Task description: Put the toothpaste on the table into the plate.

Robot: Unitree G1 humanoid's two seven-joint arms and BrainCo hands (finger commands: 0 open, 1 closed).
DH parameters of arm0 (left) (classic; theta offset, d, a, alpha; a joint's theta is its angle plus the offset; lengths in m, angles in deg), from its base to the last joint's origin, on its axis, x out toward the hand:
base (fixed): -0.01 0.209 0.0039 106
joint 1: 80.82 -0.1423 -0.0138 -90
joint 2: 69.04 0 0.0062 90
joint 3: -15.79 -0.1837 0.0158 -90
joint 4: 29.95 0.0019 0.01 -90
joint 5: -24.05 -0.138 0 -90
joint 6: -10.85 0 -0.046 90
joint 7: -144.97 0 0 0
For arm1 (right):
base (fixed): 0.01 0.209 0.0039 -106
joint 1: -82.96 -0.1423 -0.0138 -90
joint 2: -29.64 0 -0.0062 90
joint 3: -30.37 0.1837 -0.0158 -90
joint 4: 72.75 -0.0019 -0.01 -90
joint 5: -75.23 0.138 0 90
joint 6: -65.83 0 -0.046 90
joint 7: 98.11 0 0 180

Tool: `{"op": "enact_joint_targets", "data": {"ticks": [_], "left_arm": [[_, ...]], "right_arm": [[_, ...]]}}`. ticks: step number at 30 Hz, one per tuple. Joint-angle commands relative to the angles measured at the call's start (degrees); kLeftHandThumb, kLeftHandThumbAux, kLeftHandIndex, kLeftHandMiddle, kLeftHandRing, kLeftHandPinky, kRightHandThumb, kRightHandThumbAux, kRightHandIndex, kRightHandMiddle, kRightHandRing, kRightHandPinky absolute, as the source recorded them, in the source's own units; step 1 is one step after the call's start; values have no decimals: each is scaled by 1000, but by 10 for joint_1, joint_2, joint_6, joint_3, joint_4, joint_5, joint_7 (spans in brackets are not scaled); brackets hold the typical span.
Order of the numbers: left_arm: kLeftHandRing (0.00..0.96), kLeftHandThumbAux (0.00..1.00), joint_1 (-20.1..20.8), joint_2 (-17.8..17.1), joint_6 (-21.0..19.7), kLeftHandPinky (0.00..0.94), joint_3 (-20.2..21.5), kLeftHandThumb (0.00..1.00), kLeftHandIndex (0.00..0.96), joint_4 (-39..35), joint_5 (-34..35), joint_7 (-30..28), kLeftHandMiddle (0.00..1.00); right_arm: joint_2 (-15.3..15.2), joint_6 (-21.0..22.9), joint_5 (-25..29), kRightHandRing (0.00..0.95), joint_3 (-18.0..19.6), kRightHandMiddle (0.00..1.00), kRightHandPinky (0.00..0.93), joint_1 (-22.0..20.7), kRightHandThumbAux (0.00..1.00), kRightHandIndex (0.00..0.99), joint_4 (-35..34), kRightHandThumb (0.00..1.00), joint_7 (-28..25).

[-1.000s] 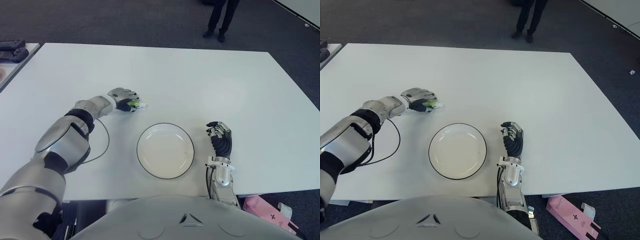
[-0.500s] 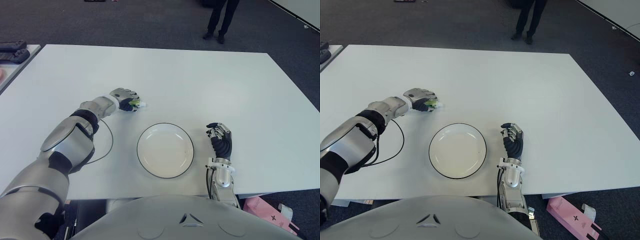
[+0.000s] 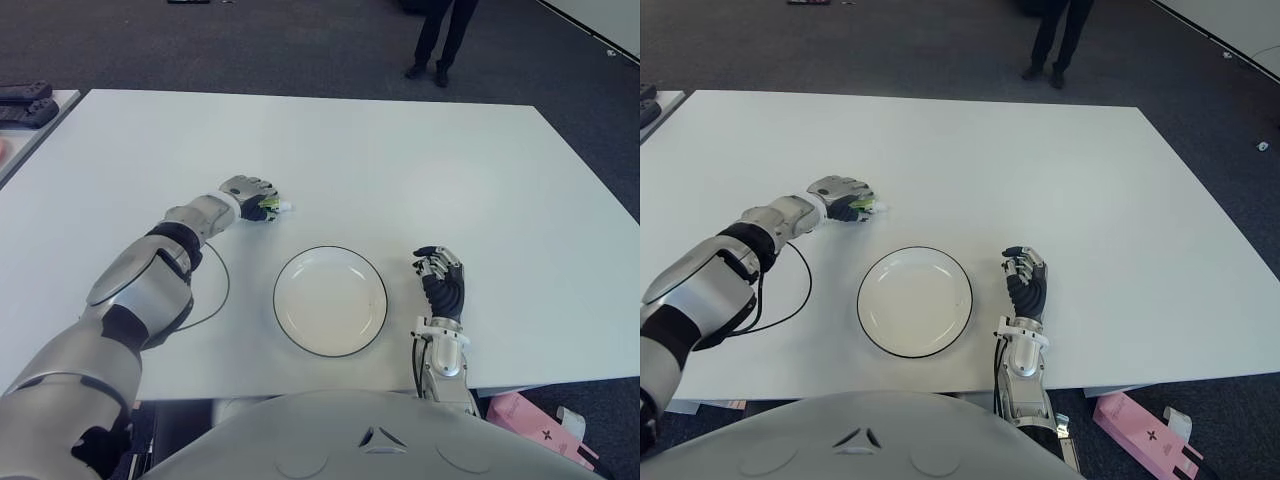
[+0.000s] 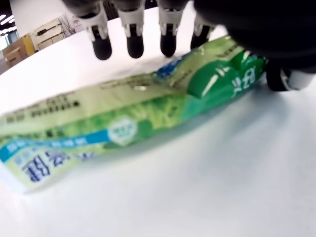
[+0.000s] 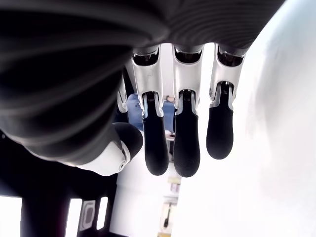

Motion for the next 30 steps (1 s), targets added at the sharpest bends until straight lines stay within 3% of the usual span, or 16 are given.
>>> {"op": "enact_joint_targets", "data": {"ticks": [1, 5, 8, 11, 13, 19, 30], "left_arm": [[27, 362, -67, 11, -24, 154, -28, 479, 0, 30, -22, -24, 4], [158, 420, -86, 9, -38, 291, -17, 559, 61, 10, -11, 10, 92], [342, 462, -90, 17, -62, 421, -3, 635, 289, 12, 2, 31, 314], [433, 480, -95, 22, -81, 487, 9, 672, 375, 11, 17, 48, 413], [503, 603, -100, 26, -90, 538, 17, 701, 407, 10, 28, 59, 485], [654, 659, -116, 39, -116, 690, 42, 826, 396, 13, 52, 93, 533], [786, 667, -128, 53, -129, 822, 69, 845, 401, 15, 73, 125, 542]], "right_arm": [[1, 13, 0, 523, -1, 489, 520, 10, 728, 432, 11, 716, -7], [0, 19, -2, 526, -1, 489, 525, 9, 728, 432, 11, 716, -8], [0, 20, -2, 526, 0, 488, 521, 9, 729, 431, 13, 715, -8], [0, 24, -1, 525, 1, 486, 519, 9, 729, 431, 13, 715, -9], [0, 28, -1, 524, 2, 484, 520, 9, 730, 431, 12, 715, -9], [2, 32, -4, 523, 2, 479, 526, 10, 730, 430, 7, 714, -5], [3, 28, -5, 516, 2, 486, 518, 10, 729, 431, 1, 712, -1]]}}
